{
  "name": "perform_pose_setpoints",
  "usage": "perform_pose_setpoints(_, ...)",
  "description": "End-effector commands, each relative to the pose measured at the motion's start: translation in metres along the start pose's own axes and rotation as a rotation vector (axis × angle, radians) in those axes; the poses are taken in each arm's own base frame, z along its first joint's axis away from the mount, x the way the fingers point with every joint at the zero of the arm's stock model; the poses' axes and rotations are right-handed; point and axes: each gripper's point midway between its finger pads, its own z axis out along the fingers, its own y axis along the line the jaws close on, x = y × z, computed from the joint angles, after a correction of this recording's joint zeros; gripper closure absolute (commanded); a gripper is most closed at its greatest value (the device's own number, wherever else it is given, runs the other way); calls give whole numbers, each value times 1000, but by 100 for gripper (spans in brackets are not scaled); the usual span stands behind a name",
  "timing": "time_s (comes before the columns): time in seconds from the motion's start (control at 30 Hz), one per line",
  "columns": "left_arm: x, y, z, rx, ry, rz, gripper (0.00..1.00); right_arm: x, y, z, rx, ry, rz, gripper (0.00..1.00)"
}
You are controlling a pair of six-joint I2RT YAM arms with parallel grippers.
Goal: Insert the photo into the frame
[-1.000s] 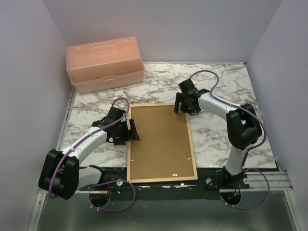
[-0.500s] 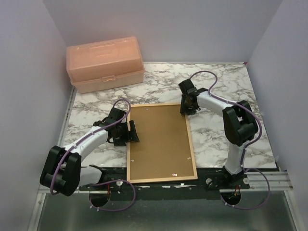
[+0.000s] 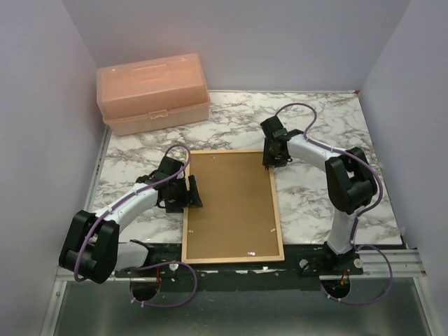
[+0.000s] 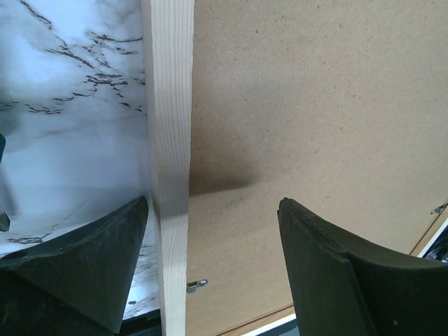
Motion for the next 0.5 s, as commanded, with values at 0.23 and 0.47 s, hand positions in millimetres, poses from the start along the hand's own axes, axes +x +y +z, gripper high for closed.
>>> perform_pose_setpoints(0.23,5,-3,10,44,25,-1,27,43,0,-43,-156,17,148,13)
perform_pose_setpoints(0.47,18,-26,13,133,69,-2,29,81,14,-59,-324,88,196,12)
